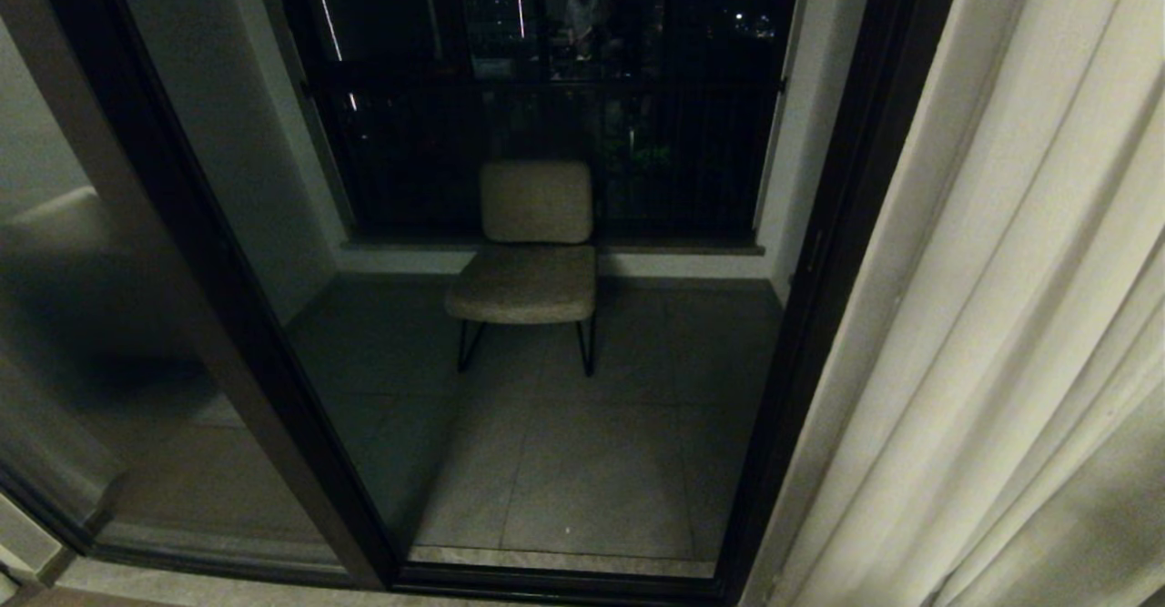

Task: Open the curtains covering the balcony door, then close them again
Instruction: Pull the inner curtains open on both sides

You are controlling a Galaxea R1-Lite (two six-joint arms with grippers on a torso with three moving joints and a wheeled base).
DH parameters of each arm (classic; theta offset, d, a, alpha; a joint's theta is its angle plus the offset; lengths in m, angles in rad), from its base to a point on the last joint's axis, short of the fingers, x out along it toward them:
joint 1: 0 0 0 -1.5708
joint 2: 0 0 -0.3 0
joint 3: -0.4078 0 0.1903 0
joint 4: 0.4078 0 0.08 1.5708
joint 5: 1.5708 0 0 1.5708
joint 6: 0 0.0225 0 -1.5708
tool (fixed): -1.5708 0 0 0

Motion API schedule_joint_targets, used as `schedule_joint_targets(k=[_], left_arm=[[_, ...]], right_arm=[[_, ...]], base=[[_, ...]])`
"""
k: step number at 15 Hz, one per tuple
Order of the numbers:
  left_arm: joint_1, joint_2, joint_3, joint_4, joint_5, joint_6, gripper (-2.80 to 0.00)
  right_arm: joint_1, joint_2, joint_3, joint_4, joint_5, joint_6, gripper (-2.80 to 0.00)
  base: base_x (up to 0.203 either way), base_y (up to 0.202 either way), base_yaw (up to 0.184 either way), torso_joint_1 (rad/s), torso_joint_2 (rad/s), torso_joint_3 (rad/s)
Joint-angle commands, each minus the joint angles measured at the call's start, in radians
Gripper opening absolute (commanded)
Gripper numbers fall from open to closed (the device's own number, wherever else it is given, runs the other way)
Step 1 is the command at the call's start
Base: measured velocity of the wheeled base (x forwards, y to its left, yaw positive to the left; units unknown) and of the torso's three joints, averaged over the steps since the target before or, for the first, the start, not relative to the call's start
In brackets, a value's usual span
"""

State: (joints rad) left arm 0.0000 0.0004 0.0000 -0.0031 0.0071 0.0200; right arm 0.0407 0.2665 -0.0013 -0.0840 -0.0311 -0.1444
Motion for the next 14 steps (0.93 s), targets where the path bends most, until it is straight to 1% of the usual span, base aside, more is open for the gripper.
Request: schedule_joint_targets(k=[1, 5, 14], left_arm=[[0.000, 0.000, 0.000, -0.002, 0.001, 0.000, -2.80], [0.000, 0.000, 0.000, -0.001, 0.001, 0.000, -2.80], [0.000, 0.000, 0.000, 0.000, 0.001, 0.000, -2.80]], right_arm=[[-0.059, -0.063, 0.000, 0.098, 0.059, -0.003, -2.80], [-0.042, -0.261, 0.000, 0.091, 0.068, -0.004, -2.80], [-0.041, -0.266, 0.001, 0.087, 0.067, 0.071, -2.80]], base=[[0.000, 0.000, 0.000, 0.000, 0.00, 0.000], [0.000, 0.000, 0.000, 0.000, 0.00, 0.000], [0.000, 0.000, 0.000, 0.000, 0.00, 0.000]])
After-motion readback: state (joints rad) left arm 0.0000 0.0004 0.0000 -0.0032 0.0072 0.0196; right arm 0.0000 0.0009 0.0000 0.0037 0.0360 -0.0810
